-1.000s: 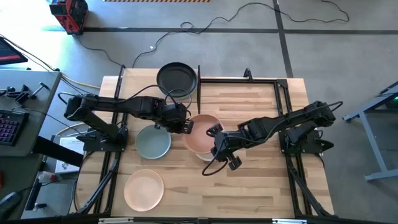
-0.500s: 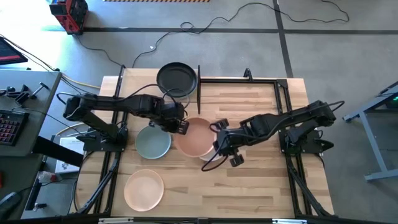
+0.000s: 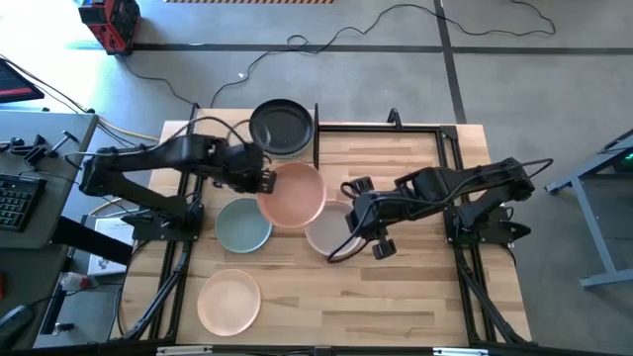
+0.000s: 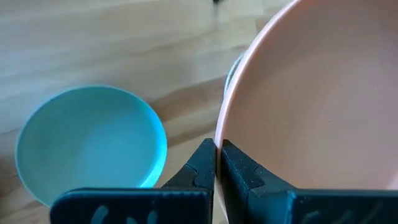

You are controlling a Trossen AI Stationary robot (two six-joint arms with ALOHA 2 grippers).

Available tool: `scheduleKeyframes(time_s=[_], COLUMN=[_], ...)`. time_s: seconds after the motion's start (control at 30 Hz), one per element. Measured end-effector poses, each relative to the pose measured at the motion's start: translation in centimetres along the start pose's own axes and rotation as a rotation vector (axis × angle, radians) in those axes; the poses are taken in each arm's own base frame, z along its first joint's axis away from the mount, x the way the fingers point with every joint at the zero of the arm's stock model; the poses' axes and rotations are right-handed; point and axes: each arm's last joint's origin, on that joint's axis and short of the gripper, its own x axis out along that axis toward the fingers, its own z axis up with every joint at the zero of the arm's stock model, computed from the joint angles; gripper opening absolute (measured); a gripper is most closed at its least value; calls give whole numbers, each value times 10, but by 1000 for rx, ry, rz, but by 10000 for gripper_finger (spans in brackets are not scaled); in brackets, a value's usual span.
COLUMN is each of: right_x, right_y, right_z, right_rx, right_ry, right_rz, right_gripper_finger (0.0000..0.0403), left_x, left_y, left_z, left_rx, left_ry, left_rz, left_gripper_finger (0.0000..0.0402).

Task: Place and stack plates onto a shelf
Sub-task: Put the orange plate on the shelf

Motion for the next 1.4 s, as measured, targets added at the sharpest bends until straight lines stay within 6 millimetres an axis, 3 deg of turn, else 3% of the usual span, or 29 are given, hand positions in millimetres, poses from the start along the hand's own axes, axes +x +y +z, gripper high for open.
scheduleKeyframes(time_s=[0.23, 0.43, 0.93, 1.4], right_x=[2, 5, 4, 0], right_y=[-16, -44, -119, -156], right_z=[-3, -10, -42, -65], right_rx=[-8, 70, 276, 225], right_ry=[11, 33, 93, 113], right_rz=[-31, -79, -210, -204], right_gripper_finger=[135, 135, 135, 135], left_x=[-30, -50, -71, -93], left_y=[23, 43, 84, 122], left_z=[3, 9, 18, 12], left_rx=[-82, -139, -313, -601], left_ry=[-128, -260, -373, -522], left_rz=[-12, -1, 142, 231], left_gripper_finger=[0, 0, 0, 0])
